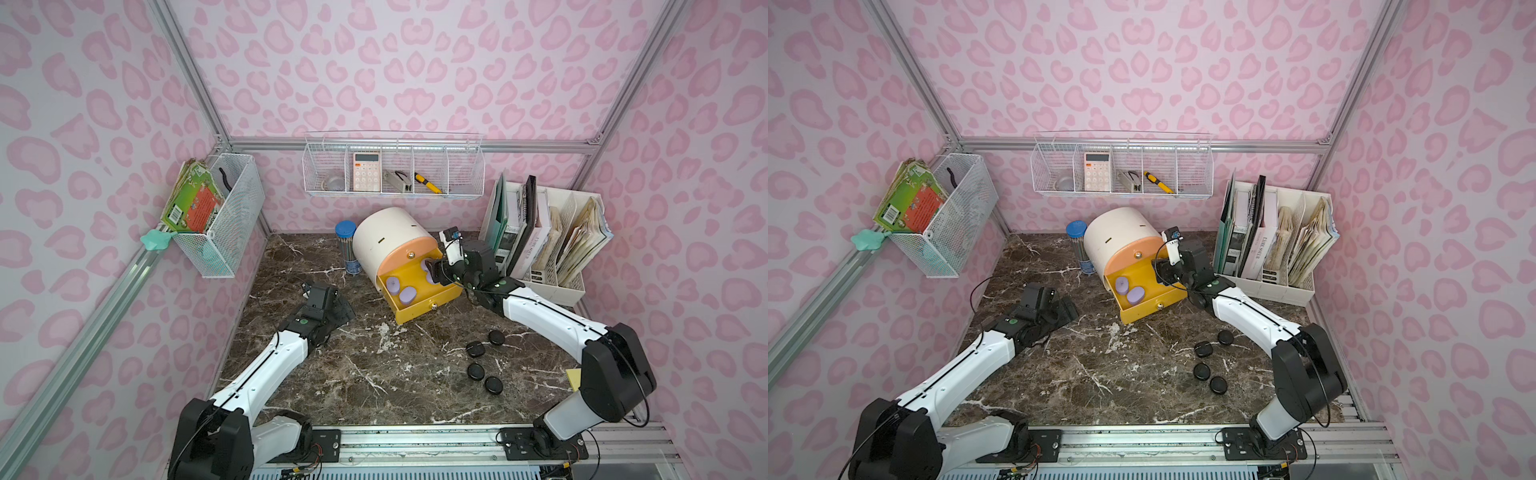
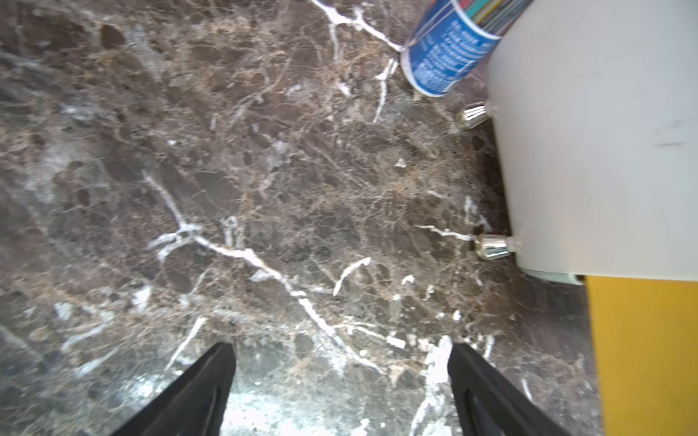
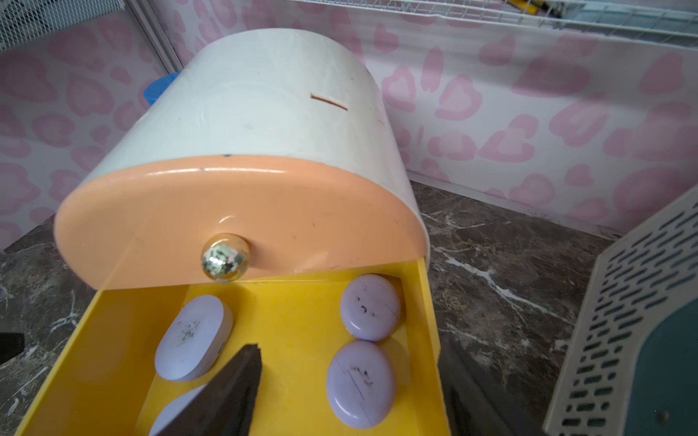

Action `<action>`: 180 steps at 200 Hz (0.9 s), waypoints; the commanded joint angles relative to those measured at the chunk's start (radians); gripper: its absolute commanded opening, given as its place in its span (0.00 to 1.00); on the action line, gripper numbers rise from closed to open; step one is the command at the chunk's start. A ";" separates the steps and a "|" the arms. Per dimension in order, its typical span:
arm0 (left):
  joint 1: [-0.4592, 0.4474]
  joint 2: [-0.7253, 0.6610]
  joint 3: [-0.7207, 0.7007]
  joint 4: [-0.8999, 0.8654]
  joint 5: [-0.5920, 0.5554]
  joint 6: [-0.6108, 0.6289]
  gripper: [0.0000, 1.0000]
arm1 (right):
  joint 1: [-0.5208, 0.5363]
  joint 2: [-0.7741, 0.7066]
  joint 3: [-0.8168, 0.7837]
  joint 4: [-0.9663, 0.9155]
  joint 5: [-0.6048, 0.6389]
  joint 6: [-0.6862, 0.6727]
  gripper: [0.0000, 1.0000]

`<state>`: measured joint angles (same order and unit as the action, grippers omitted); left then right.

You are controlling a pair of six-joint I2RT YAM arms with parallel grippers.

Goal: Put the bluetooth earphones in the drawer according to color
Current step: Place the bluetooth earphone in the drawer, then close the drawer in the storage box.

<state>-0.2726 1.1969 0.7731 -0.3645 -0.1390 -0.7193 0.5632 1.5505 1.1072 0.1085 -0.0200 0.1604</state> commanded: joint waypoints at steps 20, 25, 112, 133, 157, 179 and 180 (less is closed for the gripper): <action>-0.026 0.029 0.158 -0.105 0.059 0.045 0.93 | -0.001 -0.152 -0.137 0.008 -0.041 0.037 0.77; -0.029 0.032 0.185 -0.122 0.052 0.048 0.93 | -0.001 -0.174 -0.161 0.013 -0.044 0.044 0.77; -0.053 0.361 0.710 -0.294 0.088 0.161 0.93 | 0.000 -0.463 -0.493 0.113 -0.175 0.161 0.73; -0.063 0.432 0.806 -0.301 0.090 0.197 0.93 | 0.000 -0.498 -0.544 0.136 -0.209 0.179 0.70; -0.072 0.492 0.898 -0.303 0.097 0.217 0.93 | 0.000 -0.501 -0.589 0.185 -0.275 0.207 0.67; -0.080 0.545 0.982 -0.303 0.100 0.230 0.94 | 0.000 -0.473 -0.617 0.245 -0.343 0.228 0.64; -0.081 0.548 0.986 -0.303 0.100 0.231 0.94 | 0.001 -0.471 -0.618 0.247 -0.345 0.230 0.64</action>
<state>-0.3466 1.7050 1.6894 -0.6506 -0.0486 -0.5278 0.5629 1.0576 0.5095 0.2588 -0.2680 0.3485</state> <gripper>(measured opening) 0.936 0.655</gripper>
